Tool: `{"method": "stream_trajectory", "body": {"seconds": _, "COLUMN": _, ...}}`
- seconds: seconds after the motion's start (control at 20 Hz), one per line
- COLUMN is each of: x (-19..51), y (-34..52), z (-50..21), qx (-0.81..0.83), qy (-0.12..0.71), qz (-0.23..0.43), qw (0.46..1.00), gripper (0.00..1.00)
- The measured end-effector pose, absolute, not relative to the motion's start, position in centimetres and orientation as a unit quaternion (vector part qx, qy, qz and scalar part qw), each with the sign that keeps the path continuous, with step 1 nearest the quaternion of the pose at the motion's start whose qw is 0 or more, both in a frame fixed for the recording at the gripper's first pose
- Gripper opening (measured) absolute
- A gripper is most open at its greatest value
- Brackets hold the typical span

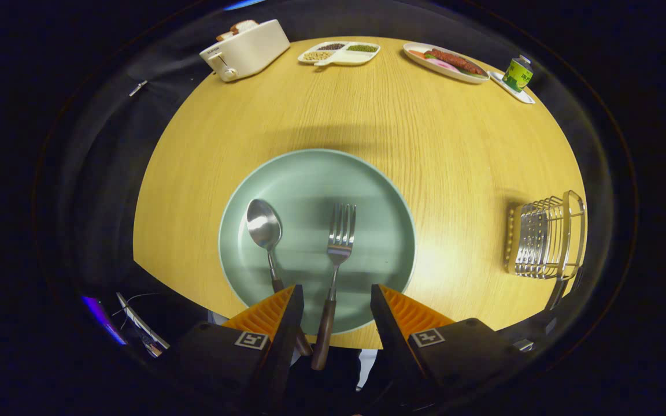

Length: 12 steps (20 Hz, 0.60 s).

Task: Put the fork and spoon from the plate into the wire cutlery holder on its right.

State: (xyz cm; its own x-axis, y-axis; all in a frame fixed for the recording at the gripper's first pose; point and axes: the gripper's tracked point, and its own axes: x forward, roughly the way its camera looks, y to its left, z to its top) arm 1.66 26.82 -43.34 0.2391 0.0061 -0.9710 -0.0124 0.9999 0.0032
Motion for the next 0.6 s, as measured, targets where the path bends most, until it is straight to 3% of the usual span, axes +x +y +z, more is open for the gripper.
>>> {"method": "stream_trajectory", "body": {"seconds": 0.15, "x": 1.8, "y": 26.3, "z": -44.3, "qx": -0.006, "qy": 0.625, "qz": -0.006, "qw": 0.781, "gripper": 0.74}}
{"method": "stream_trajectory", "body": {"seconds": 0.5, "x": 1.7, "y": 27.0, "z": -45.9, "qx": -0.003, "qy": 0.646, "qz": -0.010, "qw": 0.763, "gripper": 0.63}}
{"method": "stream_trajectory", "body": {"seconds": 0.6, "x": 1.6, "y": 26.7, "z": -45.7, "qx": -0.019, "qy": 0.652, "qz": -0.010, "qw": 0.758, "gripper": 0.46}}
